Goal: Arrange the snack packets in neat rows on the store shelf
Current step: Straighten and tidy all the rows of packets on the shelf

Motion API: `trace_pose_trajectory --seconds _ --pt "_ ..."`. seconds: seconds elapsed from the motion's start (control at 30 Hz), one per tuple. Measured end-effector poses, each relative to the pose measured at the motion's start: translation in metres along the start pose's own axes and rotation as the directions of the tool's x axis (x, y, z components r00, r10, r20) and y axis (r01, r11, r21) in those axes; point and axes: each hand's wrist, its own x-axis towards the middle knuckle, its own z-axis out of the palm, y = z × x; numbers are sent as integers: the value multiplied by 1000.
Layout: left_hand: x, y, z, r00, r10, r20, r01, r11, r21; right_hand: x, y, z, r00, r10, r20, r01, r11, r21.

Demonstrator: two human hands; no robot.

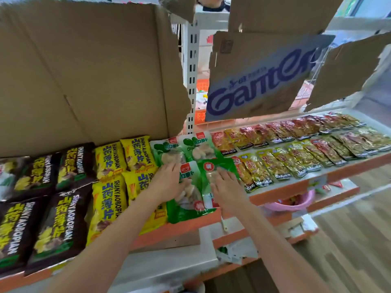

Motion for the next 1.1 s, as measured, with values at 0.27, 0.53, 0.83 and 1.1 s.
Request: trace_pose_trajectory --seconds 0.27,0.53,0.83,1.1 --pt "24 0 3 989 -81 122 69 992 102 36 30 -8 962 -153 226 157 988 3" --pt "37 80 5 977 197 -78 -211 943 -257 50 83 -19 986 31 -161 8 972 234" --pt "72 169 42 996 -17 -87 2 985 -170 58 184 -31 995 82 -58 -82 997 3" --pt "79 179 53 988 -149 24 151 964 -219 63 231 -42 997 -74 -15 74 997 17"
